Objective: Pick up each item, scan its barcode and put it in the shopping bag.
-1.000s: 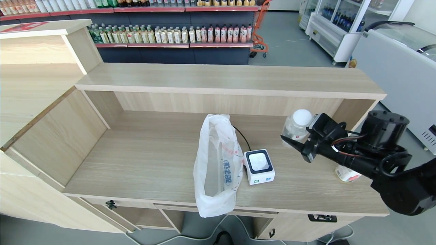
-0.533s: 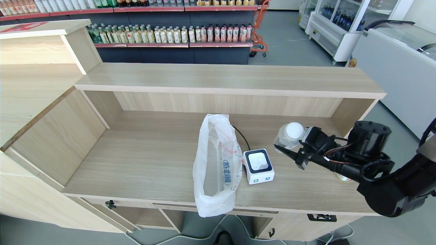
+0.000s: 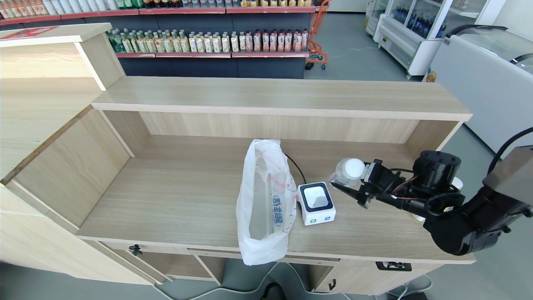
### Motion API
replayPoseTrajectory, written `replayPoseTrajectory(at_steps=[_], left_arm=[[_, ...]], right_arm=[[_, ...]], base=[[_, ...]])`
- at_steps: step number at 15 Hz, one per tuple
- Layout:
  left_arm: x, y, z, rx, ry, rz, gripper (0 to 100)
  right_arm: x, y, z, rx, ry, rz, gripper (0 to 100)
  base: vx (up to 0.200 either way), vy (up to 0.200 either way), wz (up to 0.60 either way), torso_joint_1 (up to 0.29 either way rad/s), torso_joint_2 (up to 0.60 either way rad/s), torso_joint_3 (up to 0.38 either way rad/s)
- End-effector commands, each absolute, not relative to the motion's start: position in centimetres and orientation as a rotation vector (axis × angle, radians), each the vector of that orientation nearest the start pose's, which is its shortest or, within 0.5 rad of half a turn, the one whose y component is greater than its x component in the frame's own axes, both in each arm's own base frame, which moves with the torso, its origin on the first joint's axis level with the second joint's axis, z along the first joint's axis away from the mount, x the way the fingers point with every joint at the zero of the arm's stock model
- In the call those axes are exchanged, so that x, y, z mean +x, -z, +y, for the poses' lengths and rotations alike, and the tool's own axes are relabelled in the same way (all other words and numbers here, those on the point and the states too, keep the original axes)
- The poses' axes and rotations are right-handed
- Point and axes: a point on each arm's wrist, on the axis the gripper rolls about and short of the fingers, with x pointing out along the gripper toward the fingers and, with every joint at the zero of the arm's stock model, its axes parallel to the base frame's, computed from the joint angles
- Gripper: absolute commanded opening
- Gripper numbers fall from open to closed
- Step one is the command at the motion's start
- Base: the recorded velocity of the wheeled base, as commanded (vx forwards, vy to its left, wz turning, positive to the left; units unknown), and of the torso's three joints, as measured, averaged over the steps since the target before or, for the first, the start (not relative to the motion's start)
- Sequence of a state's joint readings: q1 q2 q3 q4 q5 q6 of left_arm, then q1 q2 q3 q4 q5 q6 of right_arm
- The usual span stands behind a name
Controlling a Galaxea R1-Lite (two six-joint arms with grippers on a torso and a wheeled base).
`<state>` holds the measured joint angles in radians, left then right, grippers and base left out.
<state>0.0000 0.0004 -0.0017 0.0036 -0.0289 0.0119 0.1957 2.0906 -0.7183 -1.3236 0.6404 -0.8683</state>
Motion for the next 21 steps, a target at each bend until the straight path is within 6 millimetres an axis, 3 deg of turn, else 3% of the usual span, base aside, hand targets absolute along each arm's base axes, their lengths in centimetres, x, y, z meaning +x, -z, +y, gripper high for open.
replayPoseTrajectory(at_steps=[1, 15, 21], left_arm=[[-2.3, -7.6, -0.1, 0.012, 0.029, 0.001, 0], [-2.3, -7.6, -0.1, 0.012, 0.029, 0.001, 0], [-2.3, -7.6, -0.1, 0.012, 0.029, 0.001, 0]], right_arm=[[35.3, -8.5, 8.1, -0.817, -0.817, -0.295, 0], [38.6, -5.6, 9.4, -0.832, -0.889, -0.333, 0], [40.2, -5.3, 10.4, -0.823, -0.941, -0.401, 0]], base=[[0.0, 0.0, 0.0, 0.0, 0.0, 0.0], [0.0, 0.0, 0.0, 0.0, 0.0, 0.0], [0.0, 0.0, 0.0, 0.0, 0.0, 0.0]])
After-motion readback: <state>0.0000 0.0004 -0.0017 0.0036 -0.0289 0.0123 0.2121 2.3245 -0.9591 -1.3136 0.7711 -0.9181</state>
